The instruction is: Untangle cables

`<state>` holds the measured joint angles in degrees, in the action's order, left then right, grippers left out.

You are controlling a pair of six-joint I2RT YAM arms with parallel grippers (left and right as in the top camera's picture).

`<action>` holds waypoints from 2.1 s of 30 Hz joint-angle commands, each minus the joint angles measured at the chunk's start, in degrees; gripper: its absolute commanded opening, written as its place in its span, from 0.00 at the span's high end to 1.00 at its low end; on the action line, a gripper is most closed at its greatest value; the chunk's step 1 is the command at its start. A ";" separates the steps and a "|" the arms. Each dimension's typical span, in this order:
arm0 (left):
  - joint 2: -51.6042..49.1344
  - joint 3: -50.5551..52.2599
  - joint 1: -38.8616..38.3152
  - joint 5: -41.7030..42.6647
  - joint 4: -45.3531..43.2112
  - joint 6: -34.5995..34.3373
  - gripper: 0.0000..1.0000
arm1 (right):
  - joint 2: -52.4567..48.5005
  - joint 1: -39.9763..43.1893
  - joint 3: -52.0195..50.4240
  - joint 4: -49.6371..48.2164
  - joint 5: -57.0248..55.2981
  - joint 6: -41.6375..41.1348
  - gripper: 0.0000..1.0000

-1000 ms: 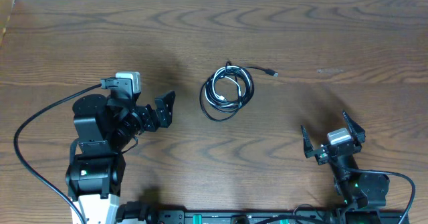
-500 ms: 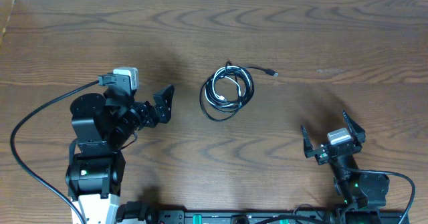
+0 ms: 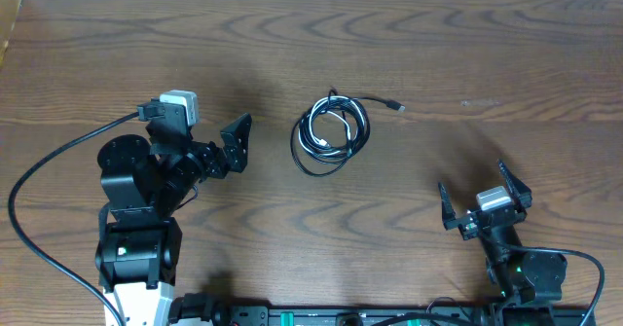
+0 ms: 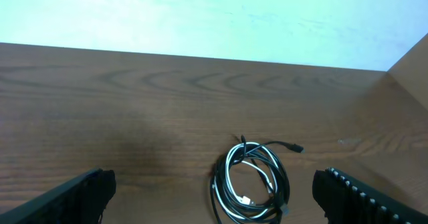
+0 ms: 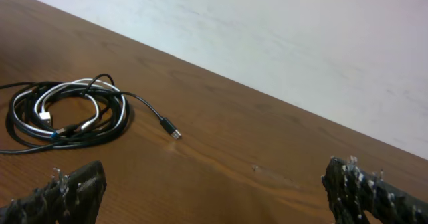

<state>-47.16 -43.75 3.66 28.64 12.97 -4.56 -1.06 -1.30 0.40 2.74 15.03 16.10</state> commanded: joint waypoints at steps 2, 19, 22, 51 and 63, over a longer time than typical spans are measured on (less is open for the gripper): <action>0.04 -0.96 0.24 0.90 -0.42 -0.48 0.01 | 0.02 0.04 -0.09 0.26 0.35 0.22 0.01; 0.04 -0.96 0.24 0.90 -0.44 -0.48 0.00 | 0.02 0.04 -0.09 0.26 0.35 0.22 0.01; 0.04 -0.96 0.24 0.90 -0.42 -0.48 0.00 | 0.02 0.04 -0.09 0.26 0.35 0.22 0.01; 0.02 -0.96 0.24 0.68 -0.28 -0.48 0.00 | 0.02 0.04 -0.09 0.26 0.35 0.22 0.01; -3.32 -0.96 0.24 0.74 -0.48 -0.48 0.00 | 0.02 0.04 -0.09 0.26 0.35 0.22 0.01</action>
<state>-49.43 -43.75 3.66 28.62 12.97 -4.56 -1.06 -1.30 0.40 2.74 15.03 16.10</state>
